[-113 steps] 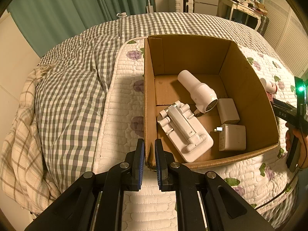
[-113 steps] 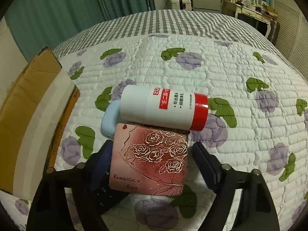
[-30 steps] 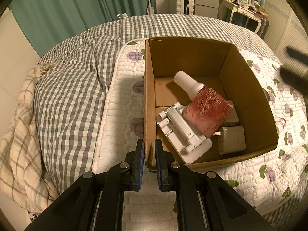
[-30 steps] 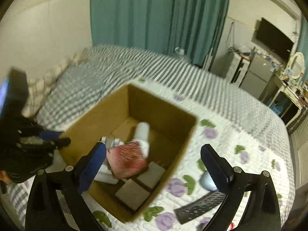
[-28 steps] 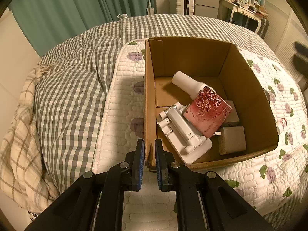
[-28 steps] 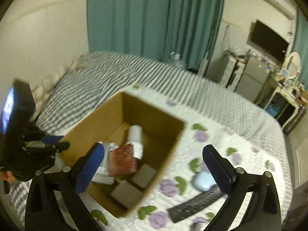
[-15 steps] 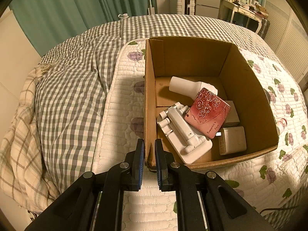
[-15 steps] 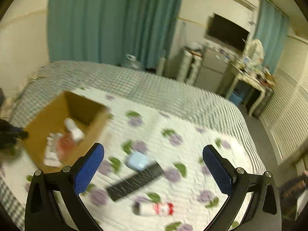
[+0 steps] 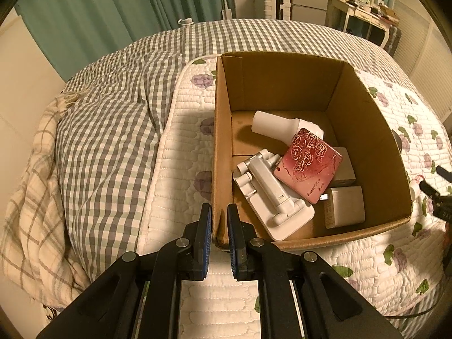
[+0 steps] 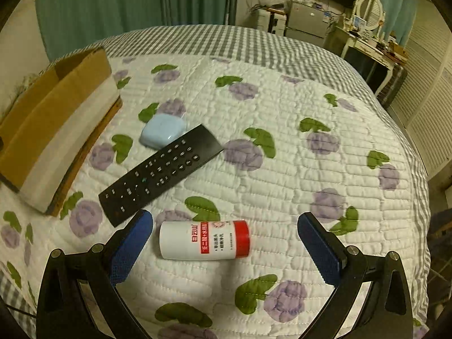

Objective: Organize rigid objects
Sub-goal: 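Grasp the white bottle with red cap using the right gripper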

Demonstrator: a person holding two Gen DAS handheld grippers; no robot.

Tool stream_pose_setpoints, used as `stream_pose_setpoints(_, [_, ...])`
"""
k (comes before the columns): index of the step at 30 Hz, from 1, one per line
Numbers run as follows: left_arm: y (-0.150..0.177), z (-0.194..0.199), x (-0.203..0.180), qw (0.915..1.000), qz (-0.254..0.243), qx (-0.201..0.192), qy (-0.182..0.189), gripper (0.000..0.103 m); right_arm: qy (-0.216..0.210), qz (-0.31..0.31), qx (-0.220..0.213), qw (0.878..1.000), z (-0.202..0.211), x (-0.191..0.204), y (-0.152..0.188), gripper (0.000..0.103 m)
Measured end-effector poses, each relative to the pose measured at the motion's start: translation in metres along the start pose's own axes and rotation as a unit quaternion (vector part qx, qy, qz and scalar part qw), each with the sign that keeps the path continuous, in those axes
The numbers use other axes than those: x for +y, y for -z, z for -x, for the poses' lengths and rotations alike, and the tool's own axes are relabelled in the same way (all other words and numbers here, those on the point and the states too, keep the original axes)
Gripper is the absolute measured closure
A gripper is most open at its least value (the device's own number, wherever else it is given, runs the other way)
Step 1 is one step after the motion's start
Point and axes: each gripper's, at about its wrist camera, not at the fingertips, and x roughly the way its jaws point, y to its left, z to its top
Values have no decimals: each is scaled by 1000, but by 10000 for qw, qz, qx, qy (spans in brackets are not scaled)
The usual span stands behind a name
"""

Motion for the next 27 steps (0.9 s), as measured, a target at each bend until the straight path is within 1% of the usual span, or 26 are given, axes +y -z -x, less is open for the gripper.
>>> stream_pose_setpoints(7, [0,0,-1,10000,-11,11,-37,92,-217,91,254,9994,-13,5,8,0])
stream_pose_setpoints(16, [0,1,-3,10000,-19,1,-15,92,-180,94,555,9983,-27,7,10,1])
stream_pose_setpoints(17, [0,1,-3,10000,-17,3,-11,92,-167,104,578,9981,-28,8,10,2])
stream_pose_setpoints(20, [0,1,-2,10000,-19,5,-12,92,-161,136,636,9978,-32,9,11,12])
stream_pose_setpoints(22, [0,1,-2,10000,-17,3,-8,92,-178,153,647,9976,-32,9,11,12])
stream_pose_setpoints(24, [-1,1,-2,10000,-9,5,2,92,-210,164,635,9976,-32,10,11,18])
stream_pose_setpoints(27, [-1,1,-2,10000,-16,6,-3,92,-260,203,623,9975,-32,12,12,23])
